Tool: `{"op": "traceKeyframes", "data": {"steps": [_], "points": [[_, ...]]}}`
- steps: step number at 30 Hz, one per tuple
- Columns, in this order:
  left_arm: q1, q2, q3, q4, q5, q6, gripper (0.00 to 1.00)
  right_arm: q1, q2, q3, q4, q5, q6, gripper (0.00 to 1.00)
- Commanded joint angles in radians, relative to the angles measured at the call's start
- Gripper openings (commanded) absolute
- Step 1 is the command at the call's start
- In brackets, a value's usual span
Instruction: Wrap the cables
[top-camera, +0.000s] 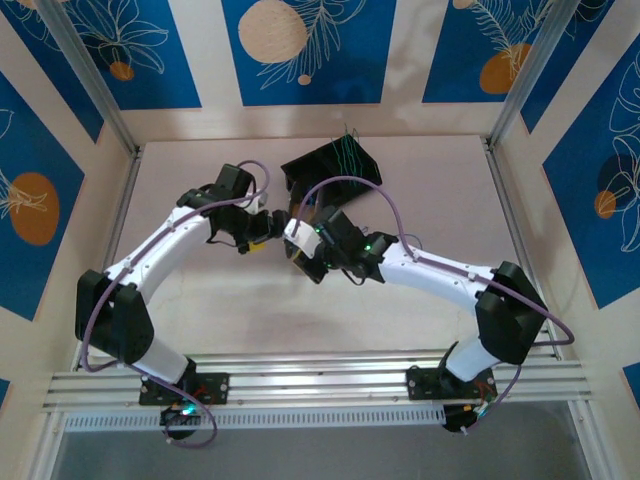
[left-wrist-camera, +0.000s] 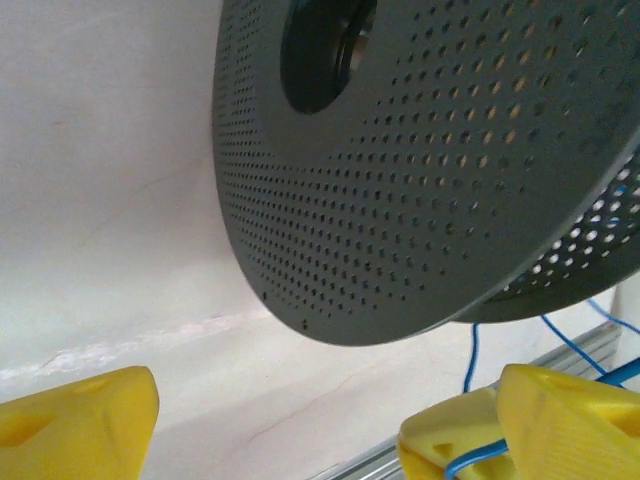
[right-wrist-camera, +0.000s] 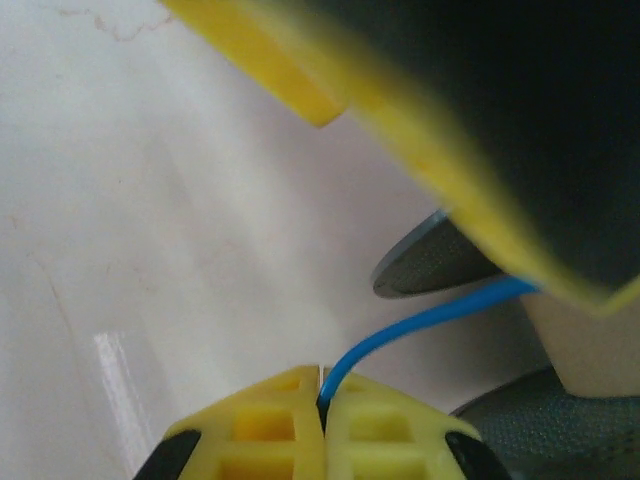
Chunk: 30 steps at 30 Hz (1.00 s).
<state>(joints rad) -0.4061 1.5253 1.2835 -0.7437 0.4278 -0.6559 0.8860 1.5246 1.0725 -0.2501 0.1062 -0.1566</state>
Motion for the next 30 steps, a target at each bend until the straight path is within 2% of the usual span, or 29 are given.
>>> {"op": "traceKeyframes", "data": {"steps": [1, 9, 13, 17, 25, 30], "points": [[0.041, -0.053, 0.019, 0.167, 0.141, -0.083, 0.86, 0.045, 0.013, -0.082, -0.068, -0.023, -0.052, 0.00], [0.041, -0.017, 0.068, 0.137, 0.148, -0.072, 0.90, 0.031, 0.013, -0.106, -0.005, -0.006, -0.100, 0.00], [0.016, 0.012, 0.137, 0.039, 0.058, -0.018, 0.89, 0.041, 0.031, -0.108, 0.013, 0.049, -0.134, 0.00], [-0.016, 0.044, 0.191, -0.058, -0.056, 0.038, 0.88, 0.076, 0.057, -0.102, 0.047, 0.180, -0.191, 0.00], [-0.080, 0.087, 0.252, -0.136, -0.164, 0.090, 0.86, 0.152, 0.134, -0.085, 0.145, 0.438, -0.290, 0.00], [-0.095, 0.116, 0.275, -0.164, -0.205, 0.109, 0.84, 0.156, 0.202, -0.027, 0.116, 0.466, -0.274, 0.00]]}}
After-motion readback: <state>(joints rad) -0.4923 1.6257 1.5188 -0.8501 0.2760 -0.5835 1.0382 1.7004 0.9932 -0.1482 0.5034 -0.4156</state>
